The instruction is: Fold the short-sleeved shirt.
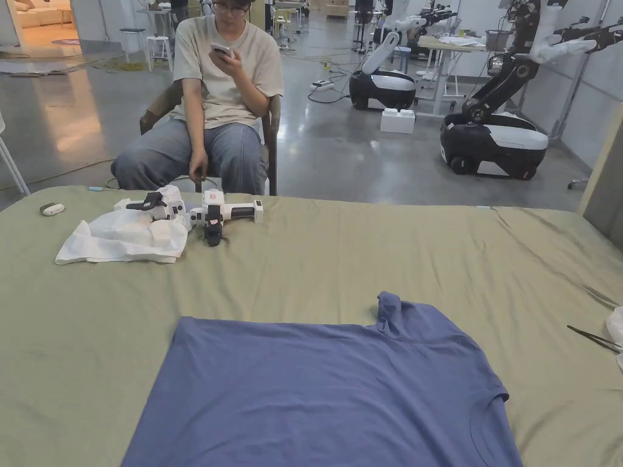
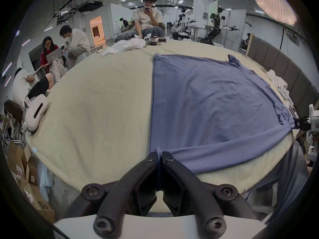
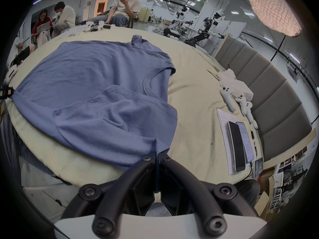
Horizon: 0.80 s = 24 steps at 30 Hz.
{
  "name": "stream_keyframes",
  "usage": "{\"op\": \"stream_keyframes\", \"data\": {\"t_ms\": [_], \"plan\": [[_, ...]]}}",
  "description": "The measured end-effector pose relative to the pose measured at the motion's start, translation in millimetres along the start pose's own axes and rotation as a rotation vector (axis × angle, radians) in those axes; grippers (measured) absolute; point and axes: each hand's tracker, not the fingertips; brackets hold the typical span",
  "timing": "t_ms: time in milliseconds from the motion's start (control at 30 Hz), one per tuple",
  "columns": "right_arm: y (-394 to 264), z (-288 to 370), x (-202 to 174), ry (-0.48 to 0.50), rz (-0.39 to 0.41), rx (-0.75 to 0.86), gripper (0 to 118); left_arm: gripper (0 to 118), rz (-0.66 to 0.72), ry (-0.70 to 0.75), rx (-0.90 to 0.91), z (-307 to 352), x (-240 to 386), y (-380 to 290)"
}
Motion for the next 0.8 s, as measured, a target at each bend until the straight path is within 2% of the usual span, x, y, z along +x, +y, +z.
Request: {"op": "stream_keyframes", "data": {"t_ms": [33,100,133,167,200,233,333,600,733,800], "plan": [[0,1,-2,-0.009,0.001,0.003,7,0,0.003,0.003,-0.007,1,1,1],[6,11,-2,-0.031,-0.001,0.021,36,13,0.021,0.015,-0.007,3,1,6],[8,15,-3,-0.044,-0.008,0.052,52,24,0.025,0.016,0.004,7,3,7],[13,21,-3,-0.044,-0.021,0.134,65,44,0.021,0.040,0.029,11,6,12],[18,26,-3,-0.034,-0.033,0.195,69,59,0.011,0.053,0.074,14,9,19],[24,30,-4,-0.020,-0.053,0.250,70,69,0.005,0.056,0.117,18,12,26],[48,38,-9,0.016,-0.137,0.363,77,71,0.014,0.022,0.243,26,24,50],[127,61,-34,0.013,-0.315,0.633,77,70,-0.011,0.002,0.520,50,79,122],[157,82,-40,0.012,-0.352,0.792,75,66,-0.045,0.018,0.673,72,101,147],[166,92,-42,0.001,-0.351,0.857,67,54,-0.051,0.023,0.721,81,109,156]]}}
